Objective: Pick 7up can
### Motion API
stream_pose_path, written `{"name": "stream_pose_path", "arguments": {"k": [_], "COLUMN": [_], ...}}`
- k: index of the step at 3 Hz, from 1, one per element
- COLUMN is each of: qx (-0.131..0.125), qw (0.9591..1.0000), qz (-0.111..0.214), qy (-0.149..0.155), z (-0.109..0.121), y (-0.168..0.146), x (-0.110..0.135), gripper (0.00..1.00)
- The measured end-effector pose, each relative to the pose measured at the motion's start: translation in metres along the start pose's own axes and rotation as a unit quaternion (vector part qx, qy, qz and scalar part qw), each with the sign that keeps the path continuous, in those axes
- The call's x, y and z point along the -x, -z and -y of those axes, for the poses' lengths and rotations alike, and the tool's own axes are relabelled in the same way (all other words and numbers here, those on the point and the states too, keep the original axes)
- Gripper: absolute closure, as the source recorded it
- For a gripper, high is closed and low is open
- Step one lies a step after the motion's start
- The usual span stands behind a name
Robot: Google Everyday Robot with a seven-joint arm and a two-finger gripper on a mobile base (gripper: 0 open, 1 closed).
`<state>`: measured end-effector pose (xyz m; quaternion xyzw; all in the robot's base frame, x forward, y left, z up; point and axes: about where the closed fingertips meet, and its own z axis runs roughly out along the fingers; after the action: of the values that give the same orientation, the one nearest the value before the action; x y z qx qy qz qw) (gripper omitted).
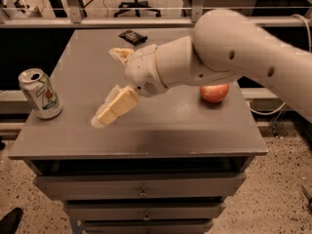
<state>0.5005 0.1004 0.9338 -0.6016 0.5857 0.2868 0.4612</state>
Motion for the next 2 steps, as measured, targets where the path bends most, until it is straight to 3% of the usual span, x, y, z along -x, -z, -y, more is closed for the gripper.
{"name": "stream_pose_path", "arguments": {"k": [2], "qx": [-0.011], "qw": [0.9984], "qz": [0.055], "qy": [-0.005], "z": [0.039], "y": [-0.096], "x": [-0.018], "gripper": [0.00]}}
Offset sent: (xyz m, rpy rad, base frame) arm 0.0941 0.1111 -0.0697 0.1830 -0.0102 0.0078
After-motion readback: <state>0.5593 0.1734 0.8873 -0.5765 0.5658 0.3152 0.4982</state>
